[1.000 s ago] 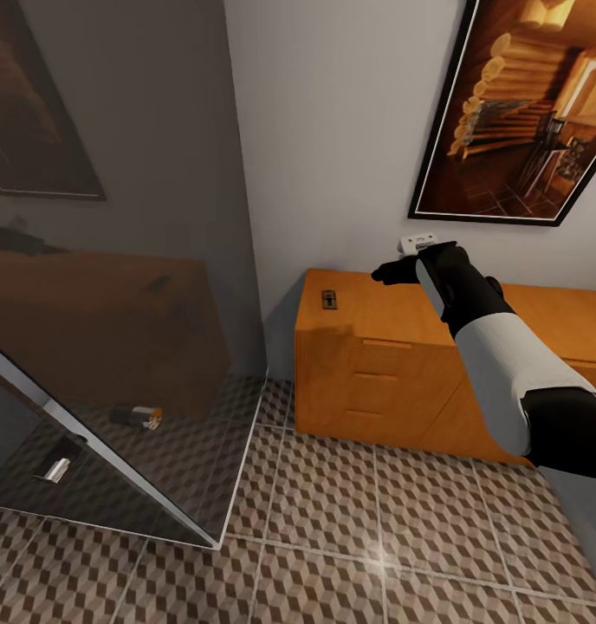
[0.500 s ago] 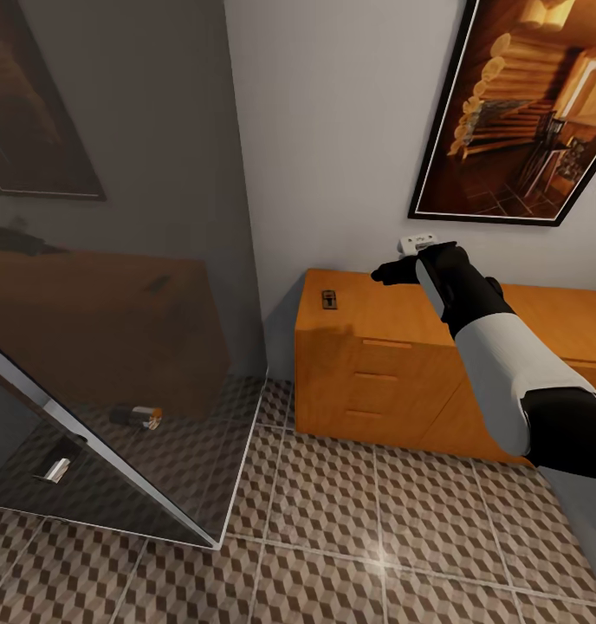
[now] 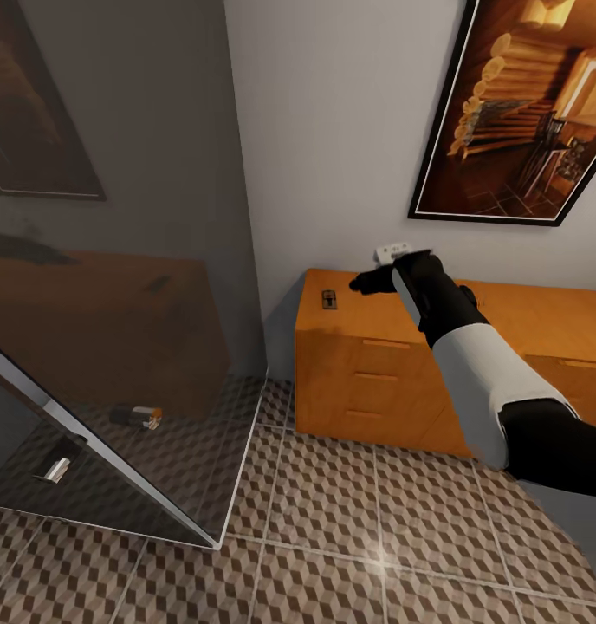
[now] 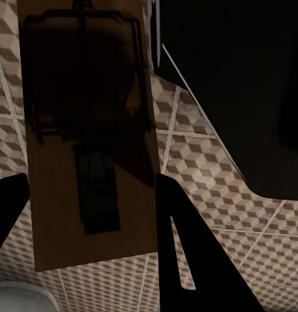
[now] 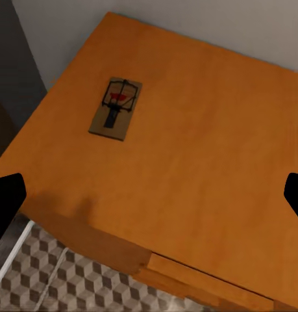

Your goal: Take the four mousetraps from the cabinet in the bathroom and place them on the bathroom floor. Make sure all four end up on the same floor surface, and ensure that at least two of them are either under or directly next to the same bathroom sink.

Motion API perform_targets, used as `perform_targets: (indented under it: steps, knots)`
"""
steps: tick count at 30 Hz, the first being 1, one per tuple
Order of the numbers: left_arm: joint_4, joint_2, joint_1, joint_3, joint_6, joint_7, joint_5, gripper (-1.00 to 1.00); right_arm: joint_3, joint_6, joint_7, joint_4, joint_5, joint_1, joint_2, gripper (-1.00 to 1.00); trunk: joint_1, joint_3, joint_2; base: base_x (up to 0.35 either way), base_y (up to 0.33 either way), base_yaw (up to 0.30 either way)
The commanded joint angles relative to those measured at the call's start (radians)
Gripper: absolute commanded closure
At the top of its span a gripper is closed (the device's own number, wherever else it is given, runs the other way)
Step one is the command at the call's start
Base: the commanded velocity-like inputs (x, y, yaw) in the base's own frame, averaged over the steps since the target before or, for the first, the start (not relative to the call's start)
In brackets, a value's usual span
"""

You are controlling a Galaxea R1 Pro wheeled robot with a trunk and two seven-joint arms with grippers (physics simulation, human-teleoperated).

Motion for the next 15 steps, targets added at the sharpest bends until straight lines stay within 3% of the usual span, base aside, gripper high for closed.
perform_targets:
  steps: [1, 10, 15]
  knots:
    - [0.004, 0.000, -0.001, -0.008, -0.006, -0.005, 0.010, 1.00, 0.001, 0.004, 0.007, 0.000, 0.012, 0.001, 0.006, -1.00, 0.000, -0.001, -0.001, 0.000, 0.000, 0.000]
    - [0.004, 0.001, -0.001, -0.008, -0.006, -0.005, 0.010, 1.00, 0.002, -0.001, 0.003, 0.011, 0.011, 0.004, 0.029, -1.00, 0.000, -0.001, -0.001, 0.000, 0.000, 0.000]
    - [0.005, 0.003, -0.001, -0.009, -0.006, -0.005, 0.010, 1.00, 0.002, -0.013, -0.012, 0.039, 0.016, 0.004, 0.057, -1.00, 0.000, -0.001, -0.001, 0.000, 0.000, 0.000]
